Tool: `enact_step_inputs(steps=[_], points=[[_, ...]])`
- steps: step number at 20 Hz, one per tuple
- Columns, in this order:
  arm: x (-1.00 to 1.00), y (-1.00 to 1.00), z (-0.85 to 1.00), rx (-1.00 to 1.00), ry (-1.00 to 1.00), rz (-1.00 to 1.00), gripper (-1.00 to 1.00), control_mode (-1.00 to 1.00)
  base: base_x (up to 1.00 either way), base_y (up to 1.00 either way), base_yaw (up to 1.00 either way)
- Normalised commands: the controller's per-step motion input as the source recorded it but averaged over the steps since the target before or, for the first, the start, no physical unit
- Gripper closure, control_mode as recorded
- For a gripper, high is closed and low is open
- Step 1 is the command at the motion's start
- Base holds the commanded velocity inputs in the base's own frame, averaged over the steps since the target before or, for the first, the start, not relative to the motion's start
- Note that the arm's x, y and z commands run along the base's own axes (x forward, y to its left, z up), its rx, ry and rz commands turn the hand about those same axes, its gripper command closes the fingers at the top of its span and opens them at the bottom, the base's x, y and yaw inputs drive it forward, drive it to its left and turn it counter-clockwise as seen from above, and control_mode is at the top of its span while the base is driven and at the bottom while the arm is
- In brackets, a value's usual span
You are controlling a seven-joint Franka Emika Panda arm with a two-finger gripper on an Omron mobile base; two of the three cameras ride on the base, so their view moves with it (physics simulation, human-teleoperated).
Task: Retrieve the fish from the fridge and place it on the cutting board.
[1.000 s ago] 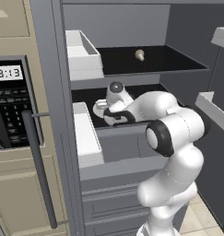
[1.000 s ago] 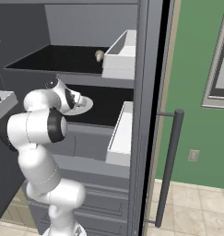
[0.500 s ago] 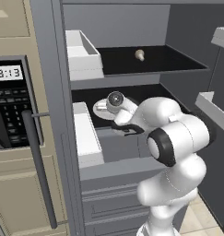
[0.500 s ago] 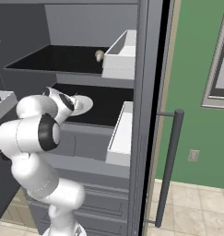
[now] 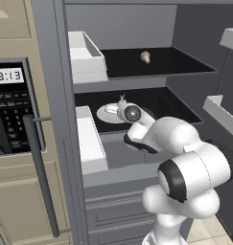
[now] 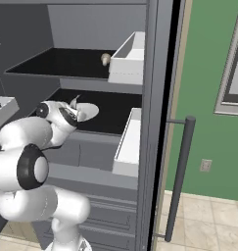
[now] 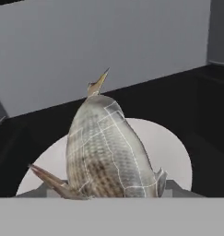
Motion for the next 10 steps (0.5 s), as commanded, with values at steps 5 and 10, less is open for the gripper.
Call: enact_step_inputs(steps=[5, 10], points=[[-0.27, -0.13, 0.85, 0.18, -0.02, 0.00, 1.00, -1.00, 0.00, 0.00, 0.00], [-0.39, -0.45, 0.41, 0.18, 0.23, 0.00, 1.00, -1.00, 0.00, 0.00, 0.00]])
